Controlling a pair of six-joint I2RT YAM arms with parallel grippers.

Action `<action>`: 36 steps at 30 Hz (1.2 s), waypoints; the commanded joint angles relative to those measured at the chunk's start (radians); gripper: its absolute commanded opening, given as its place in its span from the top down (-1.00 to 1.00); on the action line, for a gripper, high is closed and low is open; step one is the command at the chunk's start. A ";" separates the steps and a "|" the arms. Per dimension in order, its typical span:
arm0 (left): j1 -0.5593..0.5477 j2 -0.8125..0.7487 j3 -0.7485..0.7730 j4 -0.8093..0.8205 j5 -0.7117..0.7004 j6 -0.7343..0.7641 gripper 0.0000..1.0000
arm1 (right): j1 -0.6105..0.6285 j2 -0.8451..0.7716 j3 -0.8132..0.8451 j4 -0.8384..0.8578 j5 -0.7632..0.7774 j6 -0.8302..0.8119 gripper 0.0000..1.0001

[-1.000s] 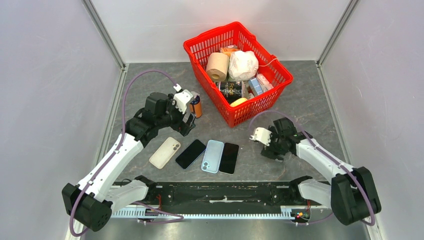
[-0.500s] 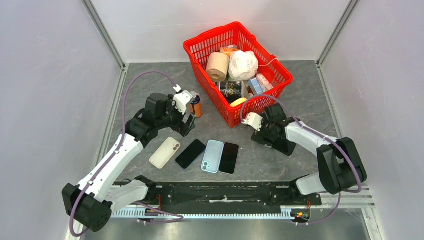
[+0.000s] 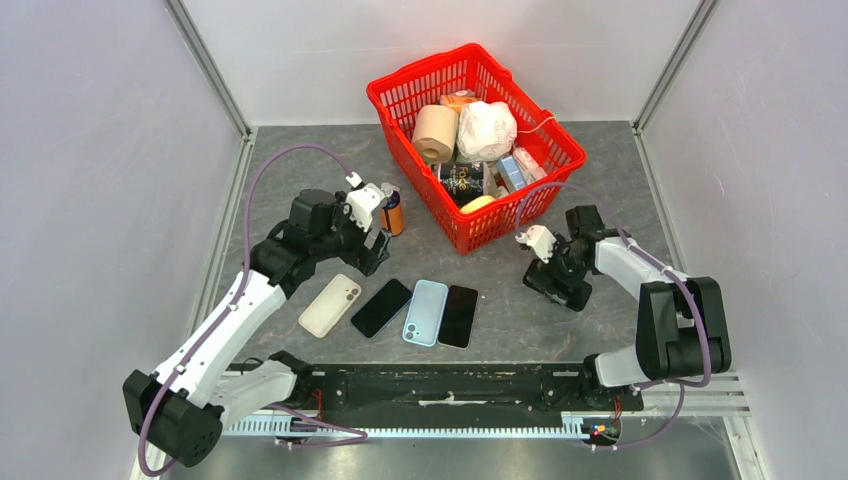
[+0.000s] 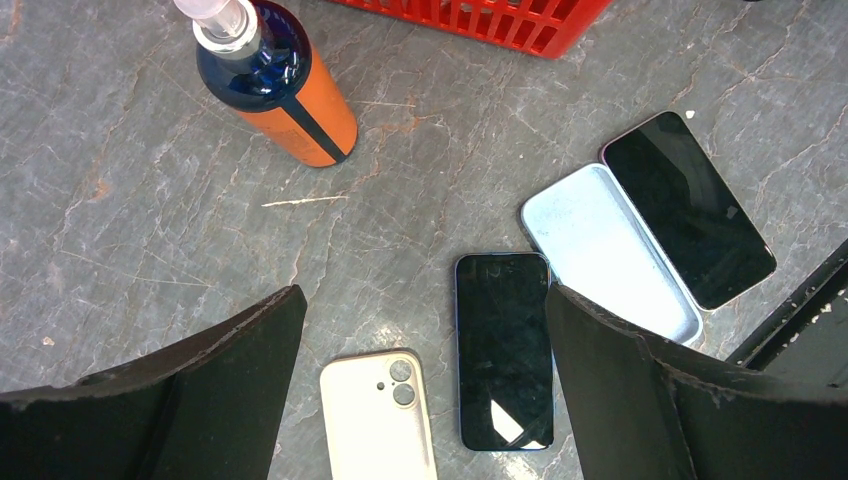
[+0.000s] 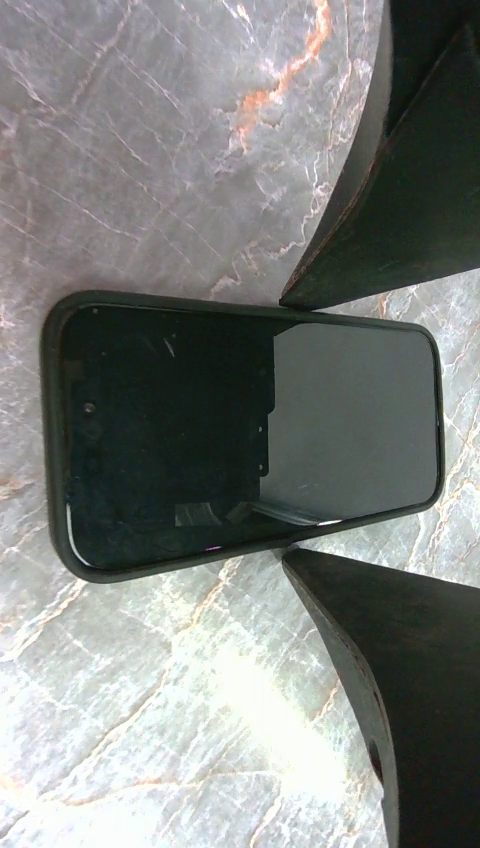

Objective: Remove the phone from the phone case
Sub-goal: Pick up the phone at the center of the board.

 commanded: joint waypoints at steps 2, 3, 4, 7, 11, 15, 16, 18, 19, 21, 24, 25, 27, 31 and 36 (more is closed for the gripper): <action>0.004 -0.014 -0.001 0.029 0.012 -0.016 -0.92 | -0.050 0.036 0.007 -0.088 -0.026 -0.069 -0.94; 0.004 -0.015 -0.001 0.028 0.012 -0.016 -0.93 | -0.058 0.047 0.011 -0.096 -0.032 -0.076 -0.95; 0.004 -0.016 -0.002 0.028 0.011 -0.016 -0.93 | -0.066 0.056 0.015 -0.102 -0.037 -0.084 -0.94; 0.004 -0.017 -0.004 0.027 0.011 -0.016 -0.92 | -0.079 0.084 0.023 -0.112 -0.047 -0.093 -0.94; 0.004 -0.016 -0.003 0.027 0.012 -0.016 -0.92 | -0.081 0.098 0.024 -0.114 -0.070 -0.092 -0.94; 0.004 -0.013 -0.001 0.028 0.013 -0.014 -0.92 | -0.080 0.090 0.013 -0.104 -0.087 -0.091 -0.94; 0.004 -0.014 -0.001 0.030 0.011 -0.014 -0.92 | -0.080 0.086 0.008 -0.097 -0.088 -0.089 -0.93; 0.004 -0.015 -0.004 0.031 0.011 -0.013 -0.92 | -0.080 0.081 0.000 -0.089 -0.091 -0.088 -0.93; 0.004 -0.015 -0.005 0.033 0.011 -0.013 -0.92 | -0.079 0.082 -0.001 -0.086 -0.091 -0.084 -0.94; 0.004 -0.015 -0.007 0.036 0.011 -0.015 -0.92 | -0.079 0.087 -0.004 -0.072 -0.085 -0.074 -0.95; 0.004 -0.017 -0.007 0.035 0.011 -0.011 -0.93 | -0.079 0.085 -0.017 -0.041 -0.069 -0.056 -0.94; 0.004 -0.018 -0.007 0.034 0.010 -0.009 -0.93 | -0.079 0.082 -0.019 -0.035 -0.067 -0.052 -0.94; 0.004 -0.017 -0.008 0.035 0.006 -0.007 -0.93 | -0.079 0.084 -0.015 -0.036 -0.069 -0.049 -0.94; 0.004 -0.020 -0.009 0.035 0.008 -0.011 -0.93 | -0.079 0.114 0.005 -0.057 -0.073 -0.046 -0.76; 0.004 -0.022 -0.009 0.034 0.006 -0.011 -0.93 | -0.079 0.130 0.012 -0.070 -0.074 -0.042 -0.11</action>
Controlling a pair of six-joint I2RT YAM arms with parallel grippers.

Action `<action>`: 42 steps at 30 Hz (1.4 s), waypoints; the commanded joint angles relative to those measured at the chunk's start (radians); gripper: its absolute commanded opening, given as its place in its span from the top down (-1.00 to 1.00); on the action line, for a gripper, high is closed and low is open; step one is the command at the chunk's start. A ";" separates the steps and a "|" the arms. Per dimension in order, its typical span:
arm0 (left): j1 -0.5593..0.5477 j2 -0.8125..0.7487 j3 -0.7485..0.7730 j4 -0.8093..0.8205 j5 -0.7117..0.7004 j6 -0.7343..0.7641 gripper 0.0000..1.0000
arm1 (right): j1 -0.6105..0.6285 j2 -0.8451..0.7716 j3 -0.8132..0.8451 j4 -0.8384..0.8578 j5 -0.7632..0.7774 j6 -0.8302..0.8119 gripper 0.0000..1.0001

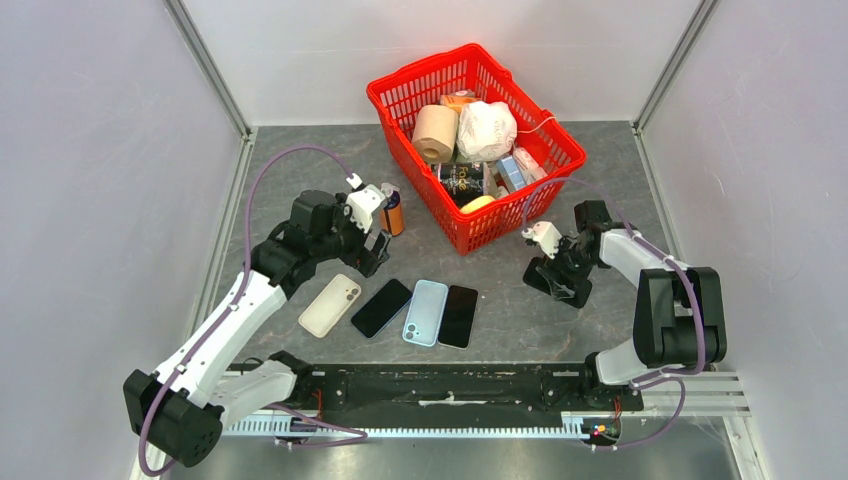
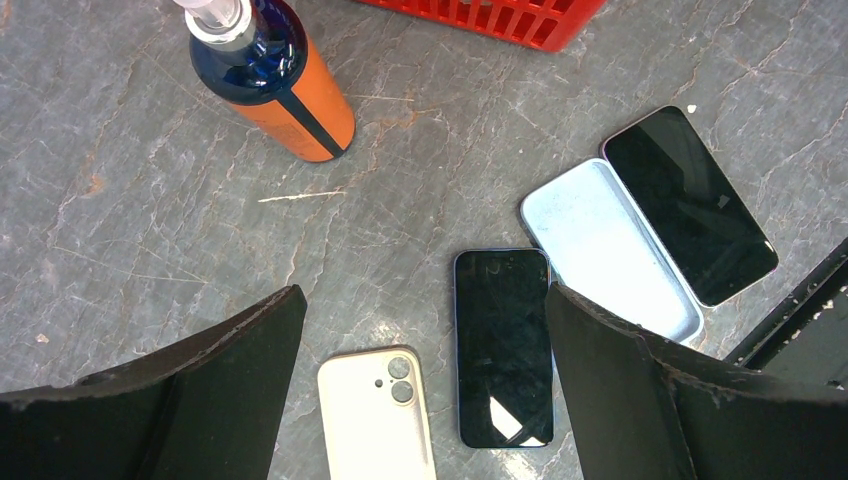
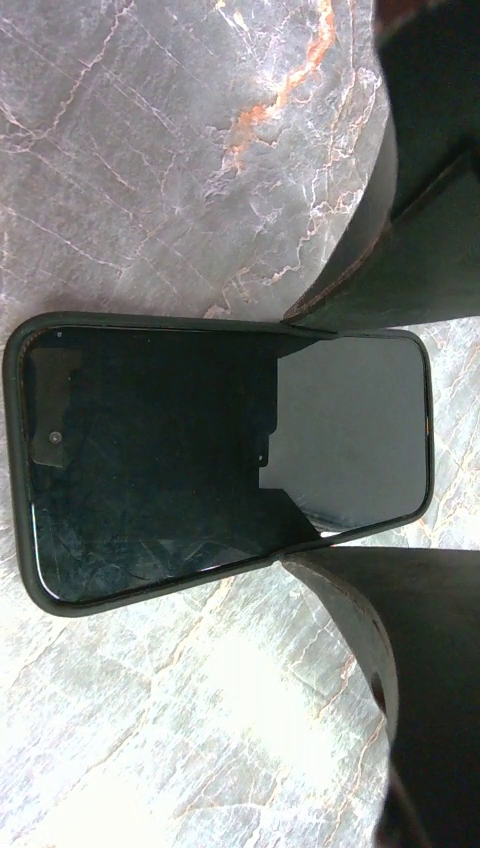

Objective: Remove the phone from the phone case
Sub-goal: Pick up the phone at the center of the board.

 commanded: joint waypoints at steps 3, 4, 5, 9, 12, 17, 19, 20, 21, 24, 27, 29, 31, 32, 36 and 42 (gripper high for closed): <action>0.004 -0.020 0.000 0.035 0.008 -0.012 -0.93 | -0.001 0.065 -0.031 -0.027 -0.019 0.039 0.06; 0.004 -0.020 0.000 0.035 0.008 -0.013 -0.93 | -0.001 0.064 -0.029 -0.033 -0.023 0.039 0.18; 0.004 -0.020 0.002 0.035 0.008 -0.013 -0.93 | -0.001 0.062 -0.027 -0.038 -0.024 0.040 0.22; 0.004 -0.018 0.002 0.035 0.006 -0.010 -0.93 | -0.001 0.029 -0.022 -0.059 -0.037 0.053 0.36; 0.004 -0.010 0.005 0.036 0.006 -0.009 -0.93 | -0.001 -0.022 -0.018 -0.079 -0.058 0.059 0.44; 0.004 0.002 0.014 0.039 0.006 -0.008 -0.93 | -0.001 -0.095 0.011 -0.131 -0.099 0.077 0.59; 0.004 0.006 0.018 0.040 0.007 -0.009 -0.93 | -0.001 -0.120 0.022 -0.150 -0.117 0.082 0.64; 0.004 0.008 0.020 0.041 0.008 -0.010 -0.93 | -0.001 -0.131 0.027 -0.159 -0.123 0.086 0.66; 0.003 0.011 0.022 0.041 0.008 -0.010 -0.93 | -0.001 -0.144 0.035 -0.167 -0.129 0.092 0.67; 0.004 0.014 0.029 0.044 0.013 -0.015 -0.93 | -0.001 -0.196 0.058 -0.203 -0.153 0.102 0.71; 0.004 0.020 0.047 0.047 0.037 -0.040 -0.93 | 0.008 -0.253 0.092 -0.255 -0.181 0.117 0.78; 0.004 0.031 0.073 0.045 0.072 -0.077 -0.92 | 0.031 -0.288 0.123 -0.290 -0.195 0.134 0.88; 0.003 0.045 0.106 0.045 0.134 -0.134 -0.90 | 0.072 -0.310 0.159 -0.323 -0.203 0.169 1.00; 0.004 0.055 0.128 0.045 0.165 -0.160 -0.88 | 0.103 -0.316 0.180 -0.336 -0.204 0.185 1.00; 0.002 0.103 0.214 0.047 0.278 -0.259 -0.85 | 0.248 -0.335 0.270 -0.364 -0.176 0.271 1.00; -0.001 0.178 0.350 0.047 0.386 -0.340 -0.82 | 0.411 -0.302 0.462 -0.397 -0.170 0.350 1.00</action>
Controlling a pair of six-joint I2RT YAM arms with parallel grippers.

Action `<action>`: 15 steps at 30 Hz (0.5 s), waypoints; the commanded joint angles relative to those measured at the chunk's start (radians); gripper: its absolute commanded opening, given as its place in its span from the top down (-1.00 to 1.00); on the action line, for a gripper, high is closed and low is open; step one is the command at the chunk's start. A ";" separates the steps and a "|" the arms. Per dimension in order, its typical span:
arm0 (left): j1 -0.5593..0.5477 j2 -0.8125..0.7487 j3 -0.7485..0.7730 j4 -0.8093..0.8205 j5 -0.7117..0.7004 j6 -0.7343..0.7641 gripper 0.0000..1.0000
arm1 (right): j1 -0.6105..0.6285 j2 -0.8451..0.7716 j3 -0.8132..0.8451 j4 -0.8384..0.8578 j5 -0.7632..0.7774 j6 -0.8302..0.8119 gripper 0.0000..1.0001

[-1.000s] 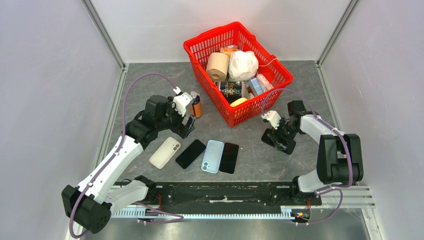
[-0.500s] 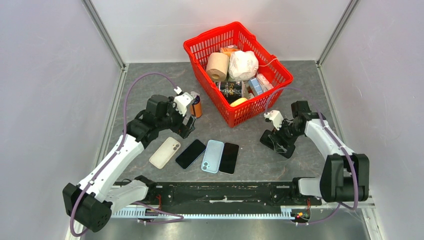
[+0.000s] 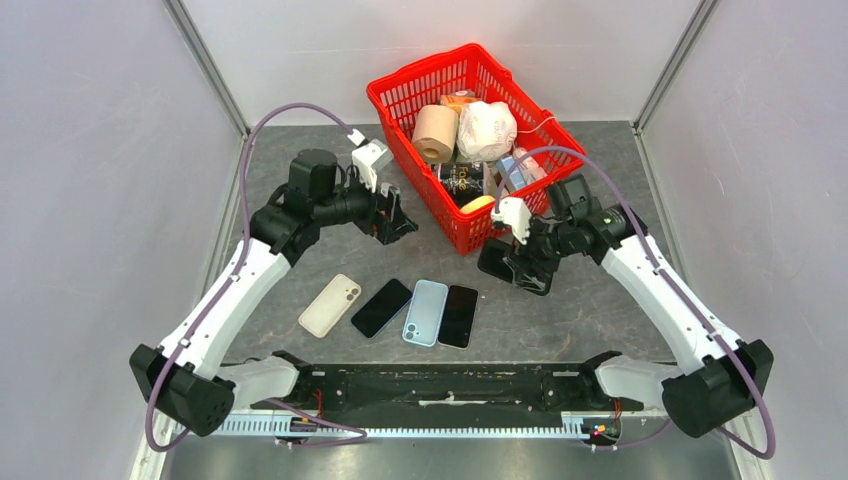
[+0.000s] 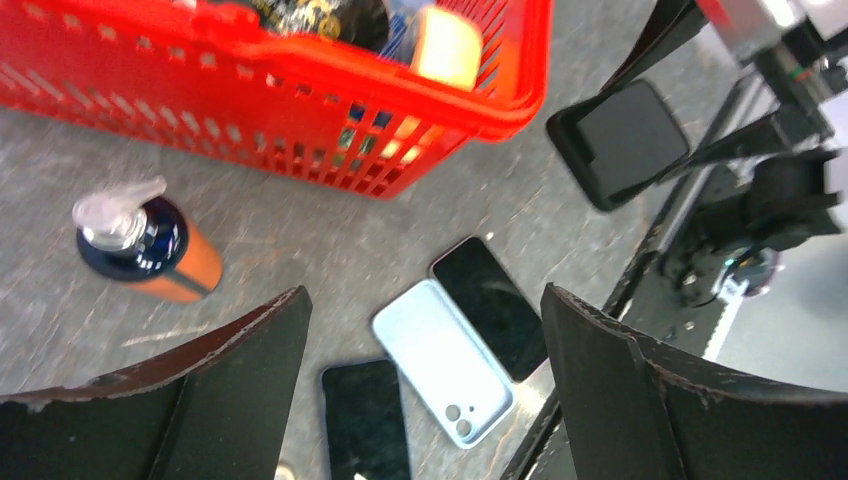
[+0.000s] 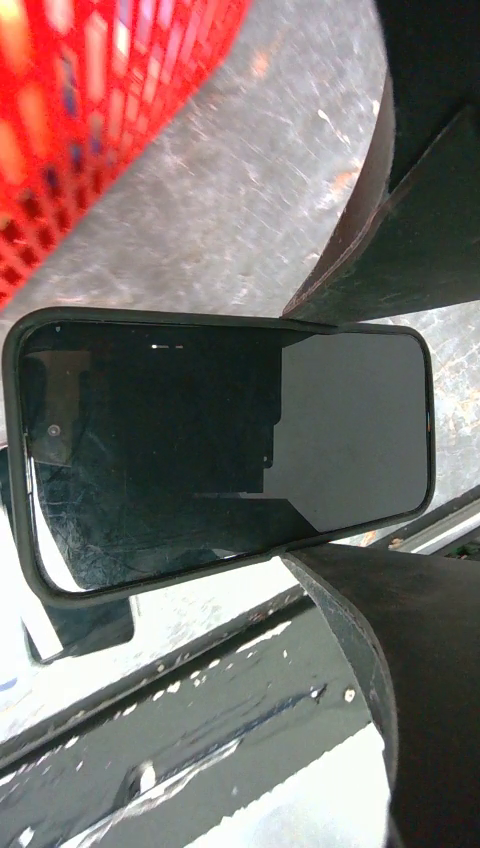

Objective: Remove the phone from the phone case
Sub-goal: Pick up the phone at the center of the board.

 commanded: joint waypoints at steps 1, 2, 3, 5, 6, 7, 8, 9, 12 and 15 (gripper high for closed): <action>-0.003 0.044 0.110 0.035 0.142 -0.130 -0.81 | 0.077 0.015 0.183 -0.032 -0.032 0.091 1.00; -0.003 0.053 0.124 0.035 0.159 -0.143 -0.80 | 0.096 0.023 0.209 -0.036 -0.042 0.099 1.00; -0.005 0.065 0.135 0.035 0.179 -0.163 -0.79 | 0.115 0.030 0.239 -0.040 -0.045 0.109 1.00; -0.008 0.085 0.153 0.044 0.219 -0.211 -0.78 | 0.157 0.042 0.297 -0.042 -0.048 0.126 1.00; -0.010 0.094 0.157 0.057 0.247 -0.247 -0.79 | 0.172 0.048 0.322 -0.043 -0.047 0.134 1.00; -0.009 0.097 0.154 0.083 0.276 -0.285 -0.78 | 0.186 0.060 0.357 -0.050 -0.045 0.139 1.00; -0.009 0.101 0.149 0.113 0.299 -0.339 -0.78 | 0.196 0.073 0.386 -0.061 -0.044 0.139 1.00; -0.009 0.104 0.147 0.144 0.318 -0.383 -0.79 | 0.206 0.086 0.417 -0.066 -0.032 0.136 1.00; -0.011 0.138 0.179 0.186 0.361 -0.492 -0.79 | 0.235 0.118 0.500 -0.072 0.010 0.122 1.00; -0.011 0.181 0.213 0.197 0.392 -0.578 -0.77 | 0.257 0.158 0.578 -0.070 0.063 0.114 1.00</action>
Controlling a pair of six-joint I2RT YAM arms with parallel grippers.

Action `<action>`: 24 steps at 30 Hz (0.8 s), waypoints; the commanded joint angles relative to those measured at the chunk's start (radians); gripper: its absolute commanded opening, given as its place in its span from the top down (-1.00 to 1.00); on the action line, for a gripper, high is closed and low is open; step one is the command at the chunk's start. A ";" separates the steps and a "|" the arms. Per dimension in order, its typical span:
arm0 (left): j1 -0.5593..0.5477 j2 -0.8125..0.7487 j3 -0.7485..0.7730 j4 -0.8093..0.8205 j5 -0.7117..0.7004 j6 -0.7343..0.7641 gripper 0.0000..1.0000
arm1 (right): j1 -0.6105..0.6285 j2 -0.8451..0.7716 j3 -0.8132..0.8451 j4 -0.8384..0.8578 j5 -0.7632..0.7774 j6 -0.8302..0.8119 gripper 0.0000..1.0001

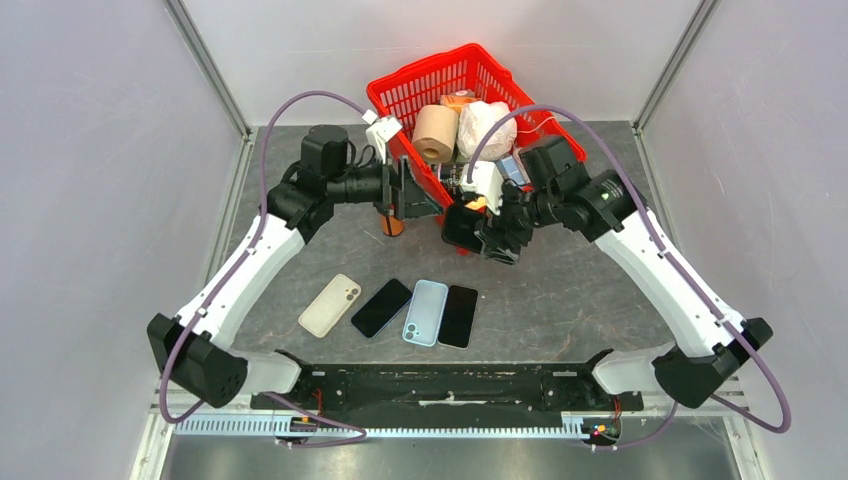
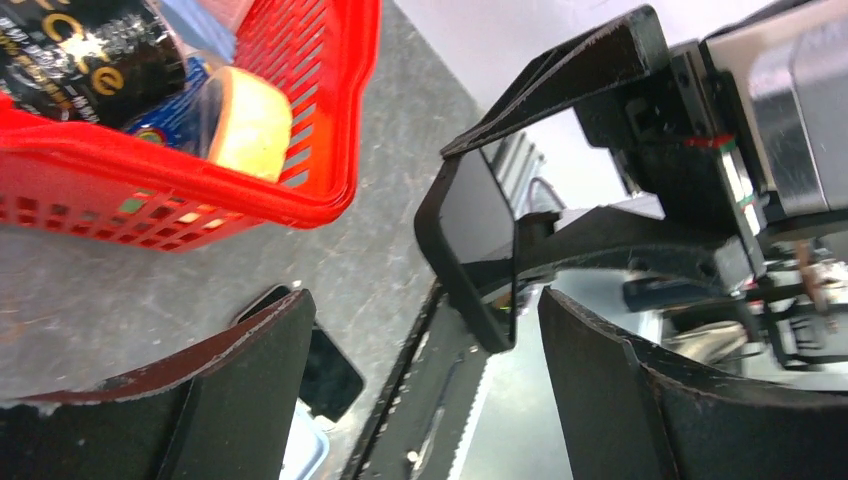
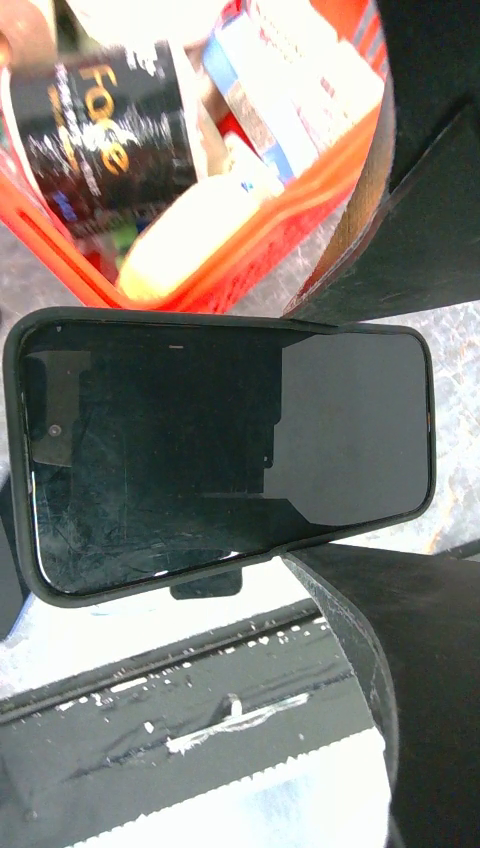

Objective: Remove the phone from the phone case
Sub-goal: Pick up the phone at the center of the board.

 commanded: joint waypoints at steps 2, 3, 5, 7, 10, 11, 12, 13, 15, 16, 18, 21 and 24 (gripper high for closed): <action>-0.004 0.061 0.072 0.124 0.124 -0.268 -0.75 | 0.034 0.055 0.155 0.024 0.084 0.002 1.00; -0.004 0.070 0.074 0.142 0.135 -0.302 -0.74 | 0.038 0.065 0.167 0.026 0.093 0.001 1.00; -0.005 0.088 0.081 0.155 0.145 -0.340 -0.72 | 0.049 0.087 0.193 0.027 0.116 0.003 1.00; -0.005 0.104 0.086 0.154 0.145 -0.351 -0.67 | 0.058 0.105 0.213 0.026 0.124 0.005 1.00; -0.007 0.120 0.082 0.133 0.135 -0.350 -0.60 | 0.066 0.119 0.233 0.033 0.138 0.016 1.00; -0.009 0.124 0.078 0.130 0.133 -0.350 -0.55 | 0.068 0.123 0.239 0.033 0.143 0.019 1.00; -0.013 0.125 0.073 0.127 0.132 -0.348 -0.52 | 0.068 0.128 0.246 0.034 0.150 0.021 1.00; -0.016 0.129 0.069 0.123 0.130 -0.350 -0.49 | 0.070 0.132 0.248 0.033 0.156 0.022 1.00; -0.023 0.133 0.060 0.123 0.128 -0.355 -0.43 | 0.072 0.136 0.254 0.034 0.167 0.022 1.00; -0.026 0.137 0.055 0.126 0.124 -0.360 -0.38 | 0.072 0.139 0.255 0.035 0.169 0.022 1.00; -0.029 0.142 0.045 0.138 0.124 -0.372 -0.27 | 0.077 0.142 0.256 0.035 0.172 0.023 1.00; -0.038 0.148 0.042 0.140 0.125 -0.378 -0.13 | 0.080 0.143 0.263 0.039 0.176 0.028 1.00; -0.044 0.148 0.040 0.141 0.124 -0.381 -0.02 | 0.084 0.144 0.273 0.038 0.179 0.029 1.00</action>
